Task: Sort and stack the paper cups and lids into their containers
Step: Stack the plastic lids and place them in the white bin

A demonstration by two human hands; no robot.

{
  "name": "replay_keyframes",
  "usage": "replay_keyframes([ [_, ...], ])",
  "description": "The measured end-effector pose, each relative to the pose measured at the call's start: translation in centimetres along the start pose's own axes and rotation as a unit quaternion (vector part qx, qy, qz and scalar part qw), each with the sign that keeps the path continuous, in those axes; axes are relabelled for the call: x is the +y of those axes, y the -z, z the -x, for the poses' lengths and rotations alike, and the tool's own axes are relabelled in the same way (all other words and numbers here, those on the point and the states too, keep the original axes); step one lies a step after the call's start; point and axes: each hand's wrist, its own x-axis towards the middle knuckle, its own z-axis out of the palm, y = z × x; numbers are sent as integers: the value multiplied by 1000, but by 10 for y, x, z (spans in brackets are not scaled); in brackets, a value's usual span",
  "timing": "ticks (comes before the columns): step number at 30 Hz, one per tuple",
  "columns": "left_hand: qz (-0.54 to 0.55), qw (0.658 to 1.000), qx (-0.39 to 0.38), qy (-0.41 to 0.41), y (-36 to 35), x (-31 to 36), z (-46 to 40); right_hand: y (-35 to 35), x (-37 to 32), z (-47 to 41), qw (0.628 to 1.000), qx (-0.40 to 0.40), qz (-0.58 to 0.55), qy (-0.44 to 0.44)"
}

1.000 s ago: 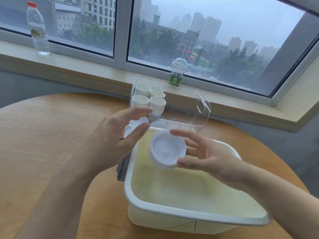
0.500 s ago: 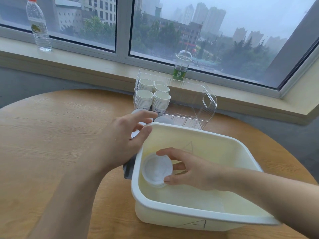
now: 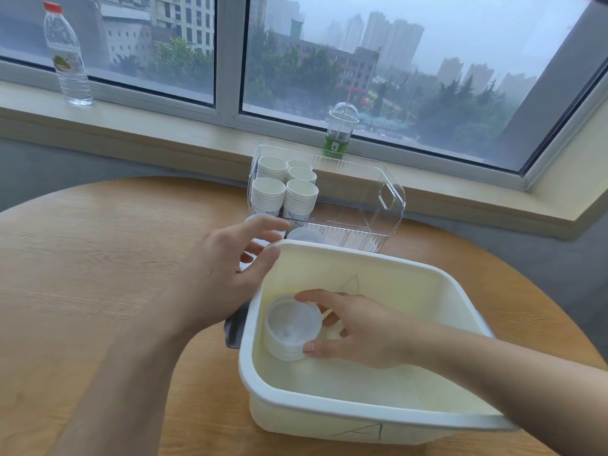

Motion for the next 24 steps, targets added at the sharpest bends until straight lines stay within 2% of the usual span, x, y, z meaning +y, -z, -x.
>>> replay_keyframes([
  [2, 9, 1000, 2, 6, 0, 0, -1, 9, -5, 11, 996, 49, 74, 32],
  [3, 15, 1000, 3, 9, 0, 0, -1, 15, -8, 17, 991, 95, 72, 55],
  [6, 35, 999, 10, 21, 1, 2, 1, 38, -12, 26, 960, 253, -14, 123],
  [8, 44, 999, 13, 27, 1, 4, 0, 56, -11, 20, 938, 313, -69, 129],
  [11, 67, 997, 8, 34, 2, 4, 0, 76, -4, -3, 939, 306, -106, 114],
  [14, 65, 997, 25, 42, 1, -2, -3, 84, 2, -30, 951, 280, -95, 94],
  [19, -48, 992, 60, 104, -8, -43, -11, 75, 8, -63, 967, 236, -66, 75],
  [24, -74, 983, 11, 166, -19, -61, -14, 68, 14, -71, 972, 212, -71, 65],
])
